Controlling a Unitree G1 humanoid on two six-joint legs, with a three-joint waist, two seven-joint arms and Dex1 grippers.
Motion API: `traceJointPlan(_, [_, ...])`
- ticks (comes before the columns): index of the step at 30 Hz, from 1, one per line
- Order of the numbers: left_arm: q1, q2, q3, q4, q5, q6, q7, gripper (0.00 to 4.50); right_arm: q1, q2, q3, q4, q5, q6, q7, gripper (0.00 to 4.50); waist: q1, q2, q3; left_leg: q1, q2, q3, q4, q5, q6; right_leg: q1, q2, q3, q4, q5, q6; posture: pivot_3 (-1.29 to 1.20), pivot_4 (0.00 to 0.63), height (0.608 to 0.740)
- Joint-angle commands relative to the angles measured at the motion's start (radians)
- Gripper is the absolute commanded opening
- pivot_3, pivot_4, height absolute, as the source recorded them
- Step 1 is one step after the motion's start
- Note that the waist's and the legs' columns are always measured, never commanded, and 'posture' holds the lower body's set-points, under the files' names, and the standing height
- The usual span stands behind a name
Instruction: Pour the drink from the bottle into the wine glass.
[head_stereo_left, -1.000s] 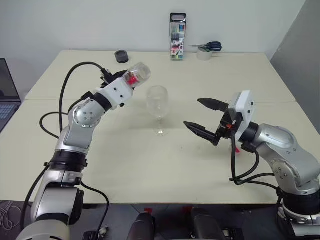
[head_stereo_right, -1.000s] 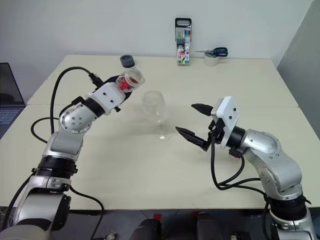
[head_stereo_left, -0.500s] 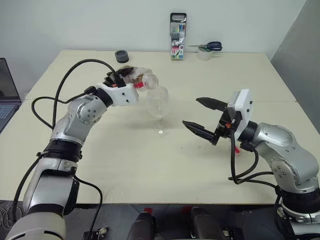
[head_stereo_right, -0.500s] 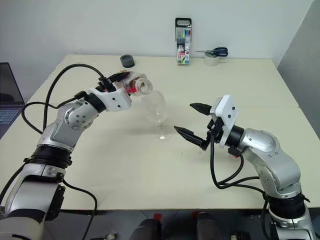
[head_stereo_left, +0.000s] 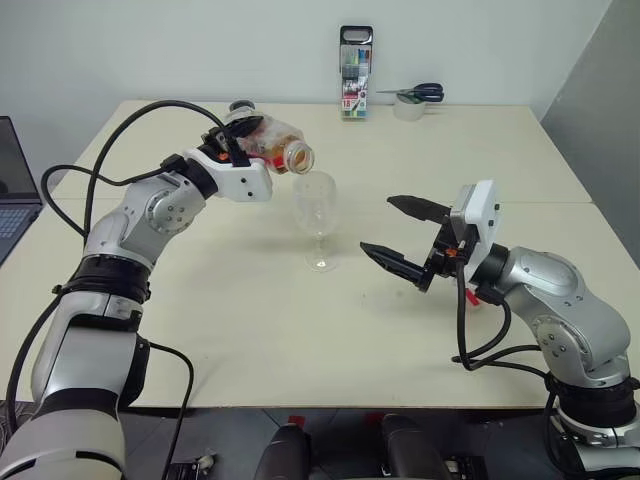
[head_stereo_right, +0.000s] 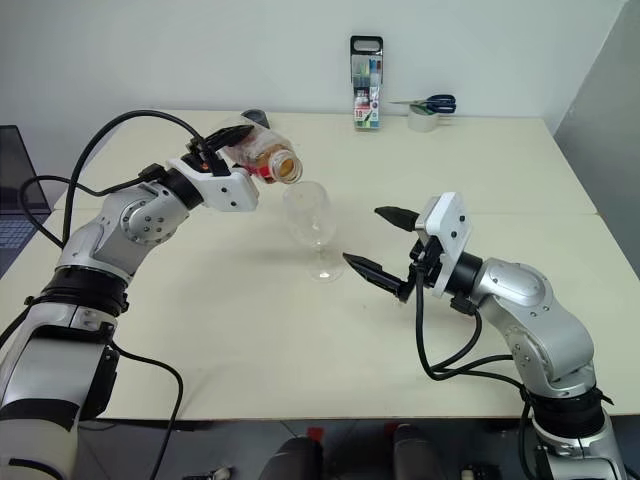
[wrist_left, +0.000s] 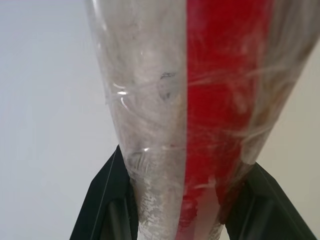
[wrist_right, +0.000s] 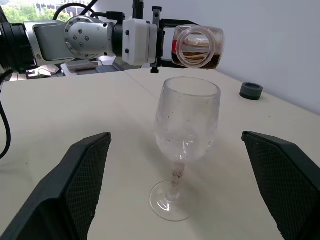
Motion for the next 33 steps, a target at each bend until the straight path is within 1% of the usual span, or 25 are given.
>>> traceJointPlan(1, [-0.051,0.029,-0.003,-0.004,0.019,-0.03,0.04,1.68,-0.011,0.006,-0.007,-0.032,0.013,-0.008,-0.01,4.5,-0.001,0.0,0.0,0.0,0.0,0.0,0.0,0.0,0.0,0.0,0.0,0.0,0.0,0.0,0.0,0.0,0.15,0.74])
traceJointPlan(11, [-0.093,0.05,-0.028,0.033,0.067,-0.055,0.089,1.68,0.003,0.036,-0.024,-0.023,0.031,-0.036,0.0,4.5,-0.007,0.0,0.0,0.0,0.0,0.0,0.0,0.0,0.0,0.0,0.0,0.0,0.002,0.0,0.0,0.0,0.15,0.74])
traceJointPlan(19, [-0.131,0.066,-0.048,0.075,0.104,-0.067,0.128,1.68,-0.003,0.021,-0.035,-0.012,0.05,-0.042,0.032,4.5,-0.011,0.0,0.0,0.0,0.0,0.0,0.001,0.0,0.0,-0.001,0.0,0.0,0.002,0.0,0.0,0.0,0.15,0.74])
traceJointPlan(33, [-0.169,0.074,-0.08,0.13,0.137,-0.089,0.177,1.68,0.003,0.018,-0.01,-0.03,0.051,-0.032,0.022,4.5,-0.015,0.0,0.0,0.0,0.0,0.0,0.001,0.0,0.0,-0.001,0.0,0.0,0.003,0.0,0.0,0.0,0.15,0.74])
